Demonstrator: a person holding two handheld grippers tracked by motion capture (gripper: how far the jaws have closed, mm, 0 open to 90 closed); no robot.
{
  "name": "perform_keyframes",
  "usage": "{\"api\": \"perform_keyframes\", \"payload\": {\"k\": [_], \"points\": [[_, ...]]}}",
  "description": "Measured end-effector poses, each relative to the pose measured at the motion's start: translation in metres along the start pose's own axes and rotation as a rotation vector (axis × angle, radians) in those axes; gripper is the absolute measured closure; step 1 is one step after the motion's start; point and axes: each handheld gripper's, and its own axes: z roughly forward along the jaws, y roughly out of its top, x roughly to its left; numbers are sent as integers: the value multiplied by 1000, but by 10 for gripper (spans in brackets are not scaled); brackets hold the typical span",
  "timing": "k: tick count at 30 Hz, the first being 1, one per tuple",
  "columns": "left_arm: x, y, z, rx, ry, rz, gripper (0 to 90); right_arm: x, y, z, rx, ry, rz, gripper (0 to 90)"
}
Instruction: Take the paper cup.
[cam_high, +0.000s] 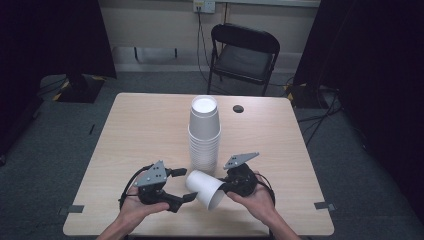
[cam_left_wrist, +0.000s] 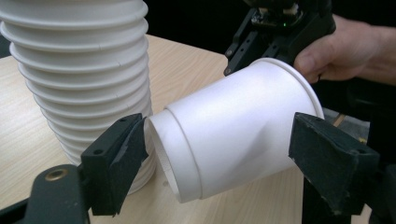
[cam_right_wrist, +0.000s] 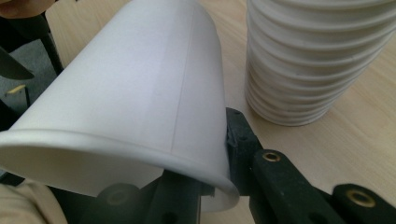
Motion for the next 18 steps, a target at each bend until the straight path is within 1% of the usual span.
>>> {"api": "perform_keyframes", "payload": {"k": [3,4,7,9,10,12,14,15,17,18], "points": [[-2,-2,3,12,-16,19,183,-1,4,1,33,24,-9,842],[-2,-2,4,18,-24,22,183,-1,5,2,42,25,-16,842],[-4,-4,7,40,-21,48,168,-2,9,3,86,41,-27,842],[-3,-5,8,42,-29,56,160,-2,11,4,115,59,-40,842],[-3,-5,9,45,-31,60,160,-2,12,5,126,55,-50,842],[-3,-6,10,50,-38,90,155,-2,15,6,153,67,-55,843],[-4,-7,12,51,-55,121,174,-2,17,7,174,79,-63,843],[-5,-7,14,60,-61,152,170,-2,18,8,189,87,-64,843],[-7,-8,16,68,-70,184,166,-2,20,10,216,101,-62,844],[-7,-8,17,81,-70,198,153,-1,22,11,227,101,-70,845]]}}
